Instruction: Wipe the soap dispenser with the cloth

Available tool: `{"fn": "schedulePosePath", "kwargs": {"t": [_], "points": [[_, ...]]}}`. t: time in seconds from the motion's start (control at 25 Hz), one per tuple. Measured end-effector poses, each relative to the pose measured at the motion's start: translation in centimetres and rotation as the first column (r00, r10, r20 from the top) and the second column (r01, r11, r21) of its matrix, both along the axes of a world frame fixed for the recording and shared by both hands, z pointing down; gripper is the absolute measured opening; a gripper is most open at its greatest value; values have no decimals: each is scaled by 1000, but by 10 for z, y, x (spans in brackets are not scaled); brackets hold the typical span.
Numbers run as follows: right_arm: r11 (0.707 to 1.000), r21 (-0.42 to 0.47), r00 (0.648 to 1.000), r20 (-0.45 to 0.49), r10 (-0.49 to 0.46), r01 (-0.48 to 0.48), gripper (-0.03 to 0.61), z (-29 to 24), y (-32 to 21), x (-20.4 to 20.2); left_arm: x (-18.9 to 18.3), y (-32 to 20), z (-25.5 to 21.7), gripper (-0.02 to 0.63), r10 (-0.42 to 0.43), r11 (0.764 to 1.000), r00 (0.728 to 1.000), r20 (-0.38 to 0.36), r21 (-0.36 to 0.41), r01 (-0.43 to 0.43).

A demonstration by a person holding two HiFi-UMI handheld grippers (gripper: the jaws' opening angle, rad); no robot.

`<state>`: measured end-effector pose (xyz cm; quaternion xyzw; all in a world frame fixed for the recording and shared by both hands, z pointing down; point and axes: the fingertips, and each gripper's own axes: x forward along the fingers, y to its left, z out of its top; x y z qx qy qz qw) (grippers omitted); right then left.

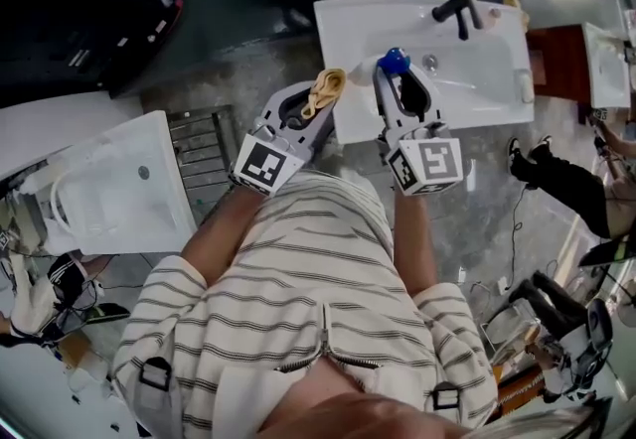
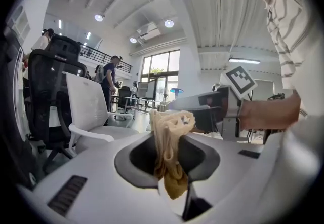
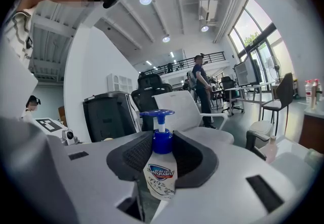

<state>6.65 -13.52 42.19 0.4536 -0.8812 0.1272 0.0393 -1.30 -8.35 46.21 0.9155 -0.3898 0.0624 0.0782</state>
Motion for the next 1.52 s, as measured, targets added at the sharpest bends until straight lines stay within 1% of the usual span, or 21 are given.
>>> {"fn": "schedulePosePath", "kwargs": {"t": [0.4, 0.52, 0.6, 0.76, 1.0, 1.08, 1.28, 1.52], "points": [[1000, -10, 999, -39, 13, -14, 126, 47, -29, -8, -22, -28, 16, 87, -116, 993, 993, 3, -24, 116], [1000, -18, 999, -44, 14, -15, 126, 65, -36, -11, -26, -36, 19, 87, -138, 990, 990, -9, -33, 138], [1000, -16, 998, -63, 8, -9, 126, 77, -38, -15, -28, -39, 22, 87, -146, 988, 989, -5, -40, 146], [1000, -13, 995, -103, 6, -7, 126, 105, -41, -23, -32, -38, 35, 87, -154, 987, 988, 7, -49, 154], [1000, -24, 983, -184, -18, 14, 126, 148, -39, -33, -28, -36, 46, 87, -126, 990, 992, 3, -69, 126], [999, -39, 981, -192, -27, 20, 126, 159, -36, -35, -28, -34, 48, 87, -131, 988, 991, -9, -83, 130], [998, -65, 984, -173, -33, 22, 127, 173, -34, -36, -29, -35, 51, 87, -141, 985, 990, -27, -101, 137], [998, -53, 974, -221, -49, 38, 127, 190, -32, -37, -29, -35, 53, 87, -134, 985, 991, -30, -111, 130]]}}
